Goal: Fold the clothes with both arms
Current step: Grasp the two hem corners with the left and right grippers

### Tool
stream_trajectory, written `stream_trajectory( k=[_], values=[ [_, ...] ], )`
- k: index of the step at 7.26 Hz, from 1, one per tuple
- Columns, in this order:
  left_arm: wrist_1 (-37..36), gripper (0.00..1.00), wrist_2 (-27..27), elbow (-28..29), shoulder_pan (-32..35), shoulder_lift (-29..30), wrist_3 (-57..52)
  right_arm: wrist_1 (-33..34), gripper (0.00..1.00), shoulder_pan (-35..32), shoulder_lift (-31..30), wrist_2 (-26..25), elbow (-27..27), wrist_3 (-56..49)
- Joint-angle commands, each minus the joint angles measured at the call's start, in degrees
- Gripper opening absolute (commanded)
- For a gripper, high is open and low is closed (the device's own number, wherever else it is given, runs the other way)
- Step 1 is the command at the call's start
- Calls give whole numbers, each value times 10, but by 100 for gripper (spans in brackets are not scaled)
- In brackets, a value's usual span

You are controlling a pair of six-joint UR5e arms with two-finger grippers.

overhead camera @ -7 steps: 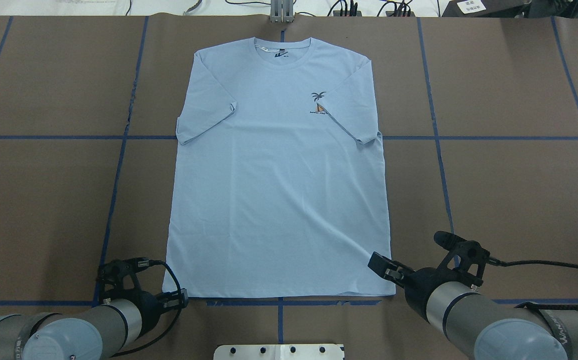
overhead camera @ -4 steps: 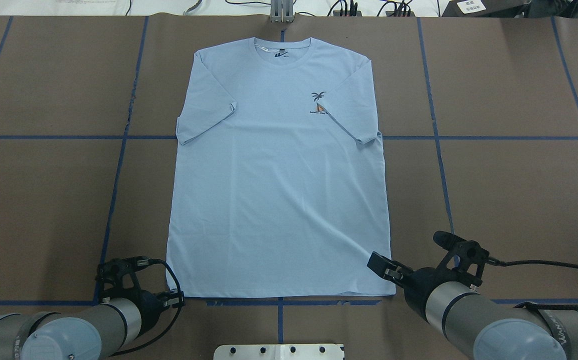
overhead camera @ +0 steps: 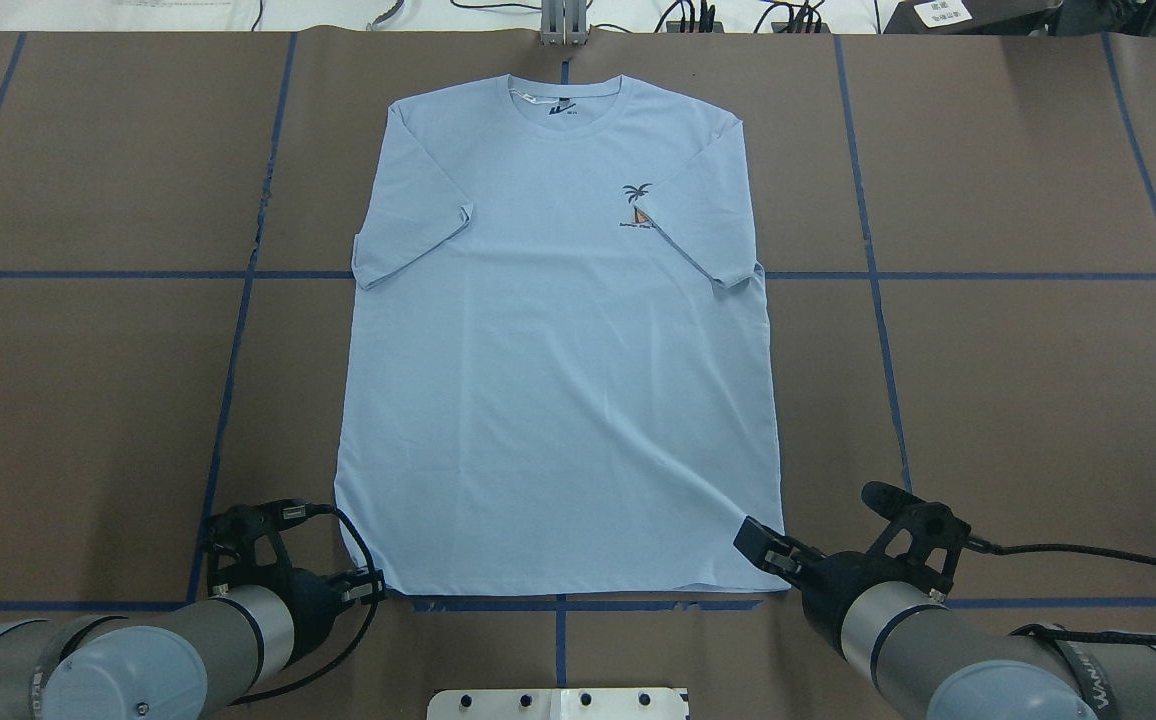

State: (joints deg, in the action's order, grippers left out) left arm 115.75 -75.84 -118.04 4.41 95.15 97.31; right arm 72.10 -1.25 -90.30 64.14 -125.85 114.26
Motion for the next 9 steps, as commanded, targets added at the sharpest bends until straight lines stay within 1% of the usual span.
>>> stream_trajectory(
  k=[1, 2, 5, 9],
  values=[
    [0, 0, -1, -11, 1, 13, 2, 65, 59, 16, 15, -5, 16, 66],
    [0, 0, -1, -11, 1, 16, 3, 83, 59, 20, 19, -6, 17, 67],
    [1, 0, -2, -11, 1, 16, 3, 84, 61, 36, 19, -16, 42, 76],
    [1, 0, -2, -12, 2, 16, 3, 84, 59, 40, 23, -21, 53, 76]
  ],
)
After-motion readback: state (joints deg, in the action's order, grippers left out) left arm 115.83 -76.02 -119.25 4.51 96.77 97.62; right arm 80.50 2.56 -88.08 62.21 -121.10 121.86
